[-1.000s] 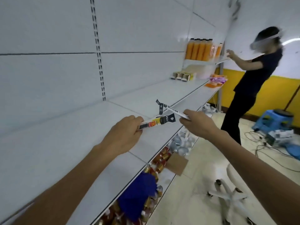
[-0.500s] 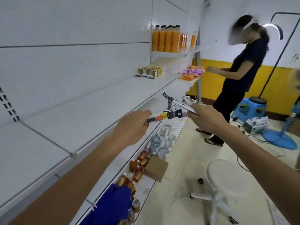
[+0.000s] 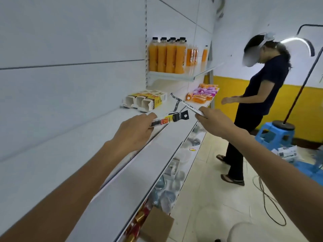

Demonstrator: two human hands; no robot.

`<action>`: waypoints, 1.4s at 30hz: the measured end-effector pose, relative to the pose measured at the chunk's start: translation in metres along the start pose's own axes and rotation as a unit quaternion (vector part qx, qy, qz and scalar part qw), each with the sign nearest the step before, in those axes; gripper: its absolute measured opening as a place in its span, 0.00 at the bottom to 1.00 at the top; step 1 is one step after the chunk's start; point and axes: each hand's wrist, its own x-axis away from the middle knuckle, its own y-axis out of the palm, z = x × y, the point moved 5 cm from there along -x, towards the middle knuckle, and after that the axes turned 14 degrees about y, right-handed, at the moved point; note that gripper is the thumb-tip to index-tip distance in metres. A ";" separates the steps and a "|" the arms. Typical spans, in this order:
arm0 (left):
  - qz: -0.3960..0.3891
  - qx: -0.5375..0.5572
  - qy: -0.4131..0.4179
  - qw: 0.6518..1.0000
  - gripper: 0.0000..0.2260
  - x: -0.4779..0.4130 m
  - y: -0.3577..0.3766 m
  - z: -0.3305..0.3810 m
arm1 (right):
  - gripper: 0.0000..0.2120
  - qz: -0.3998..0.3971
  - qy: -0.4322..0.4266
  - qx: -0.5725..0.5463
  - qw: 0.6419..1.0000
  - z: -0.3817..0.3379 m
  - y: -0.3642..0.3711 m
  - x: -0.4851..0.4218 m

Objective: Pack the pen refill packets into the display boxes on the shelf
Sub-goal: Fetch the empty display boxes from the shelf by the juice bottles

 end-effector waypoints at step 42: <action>0.238 0.084 -0.461 0.851 0.10 -0.155 0.104 -0.160 | 0.23 -0.294 -0.505 -0.014 0.811 -0.134 0.136 -0.333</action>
